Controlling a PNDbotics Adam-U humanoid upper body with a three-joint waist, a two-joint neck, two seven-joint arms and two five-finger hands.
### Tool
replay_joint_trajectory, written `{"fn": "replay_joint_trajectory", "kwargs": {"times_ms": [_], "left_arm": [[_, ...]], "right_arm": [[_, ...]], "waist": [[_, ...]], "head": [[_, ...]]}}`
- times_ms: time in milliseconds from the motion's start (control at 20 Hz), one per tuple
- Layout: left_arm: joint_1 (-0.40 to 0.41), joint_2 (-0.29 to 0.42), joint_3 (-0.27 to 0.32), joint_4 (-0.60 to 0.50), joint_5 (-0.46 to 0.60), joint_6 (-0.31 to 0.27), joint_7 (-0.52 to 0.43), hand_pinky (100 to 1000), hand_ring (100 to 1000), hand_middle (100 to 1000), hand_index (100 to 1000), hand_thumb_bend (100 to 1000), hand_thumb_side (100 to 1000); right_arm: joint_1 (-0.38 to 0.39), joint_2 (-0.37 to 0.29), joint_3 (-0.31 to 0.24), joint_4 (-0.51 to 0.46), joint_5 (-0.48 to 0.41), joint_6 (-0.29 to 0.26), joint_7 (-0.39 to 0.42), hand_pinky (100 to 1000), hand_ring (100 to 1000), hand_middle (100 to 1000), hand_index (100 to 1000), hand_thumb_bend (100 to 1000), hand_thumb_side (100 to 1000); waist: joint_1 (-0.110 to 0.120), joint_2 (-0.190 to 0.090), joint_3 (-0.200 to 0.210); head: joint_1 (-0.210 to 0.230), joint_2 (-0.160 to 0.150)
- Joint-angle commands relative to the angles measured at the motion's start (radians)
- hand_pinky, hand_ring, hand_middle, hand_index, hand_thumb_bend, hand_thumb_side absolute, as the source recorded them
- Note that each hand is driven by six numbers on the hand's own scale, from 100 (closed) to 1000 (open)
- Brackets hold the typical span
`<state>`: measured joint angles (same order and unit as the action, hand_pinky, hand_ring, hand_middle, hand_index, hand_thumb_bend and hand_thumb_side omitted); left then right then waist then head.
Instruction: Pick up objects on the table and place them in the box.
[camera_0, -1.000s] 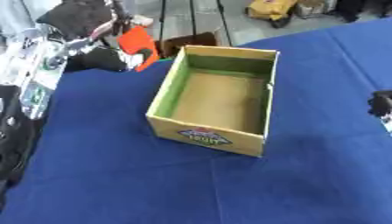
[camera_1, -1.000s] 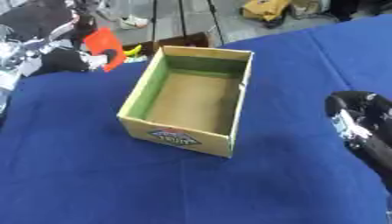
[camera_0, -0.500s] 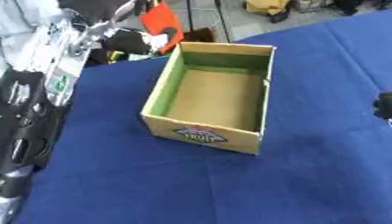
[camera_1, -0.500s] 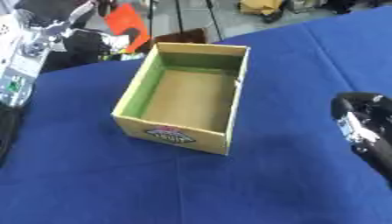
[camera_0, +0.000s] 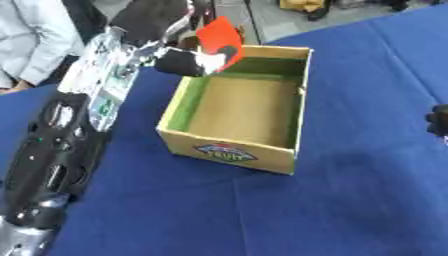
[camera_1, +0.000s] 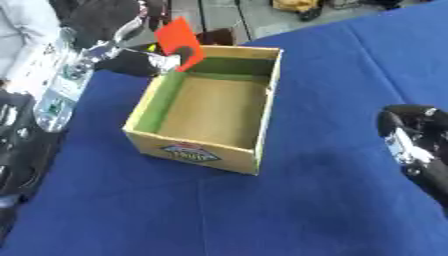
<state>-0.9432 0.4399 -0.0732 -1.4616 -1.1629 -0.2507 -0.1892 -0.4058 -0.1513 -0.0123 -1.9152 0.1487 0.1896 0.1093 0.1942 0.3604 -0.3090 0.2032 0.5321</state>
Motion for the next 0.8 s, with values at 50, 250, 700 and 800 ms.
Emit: {"fn": "replay_joint_trajectory", "kwargs": {"times_ms": [50,250,700,800], "left_arm": [[0.0,-0.004,0.008,0.012,-0.034,-0.011,-0.004,100,323,391,570,333,806],[0.02,-0.028,0.013,0.054,-0.077,-0.023,-0.019,100,323,395,569,335,795],[0.037,-0.061,0.013,0.141,-0.077,-0.056,-0.062,100,331,415,577,380,735],[0.037,-0.064,0.011,0.156,-0.051,-0.065,-0.08,108,348,437,587,383,728]], "right_arm": [[-0.015,-0.011,-0.007,-0.017,0.012,0.01,-0.014,855,815,519,720,274,482],[-0.018,-0.012,-0.009,-0.019,0.012,0.02,-0.032,856,816,520,720,253,471],[-0.023,-0.013,-0.011,-0.022,-0.002,0.032,-0.075,855,818,520,720,251,473],[-0.024,-0.013,-0.011,-0.022,-0.004,0.033,-0.079,855,818,520,720,248,473]], "waist": [[-0.01,-0.015,0.005],[-0.011,-0.01,0.008],[-0.012,-0.005,0.008],[-0.012,-0.005,0.007]], "head": [[-0.008,-0.015],[-0.015,-0.018],[-0.024,-0.02],[-0.025,-0.02]]}}
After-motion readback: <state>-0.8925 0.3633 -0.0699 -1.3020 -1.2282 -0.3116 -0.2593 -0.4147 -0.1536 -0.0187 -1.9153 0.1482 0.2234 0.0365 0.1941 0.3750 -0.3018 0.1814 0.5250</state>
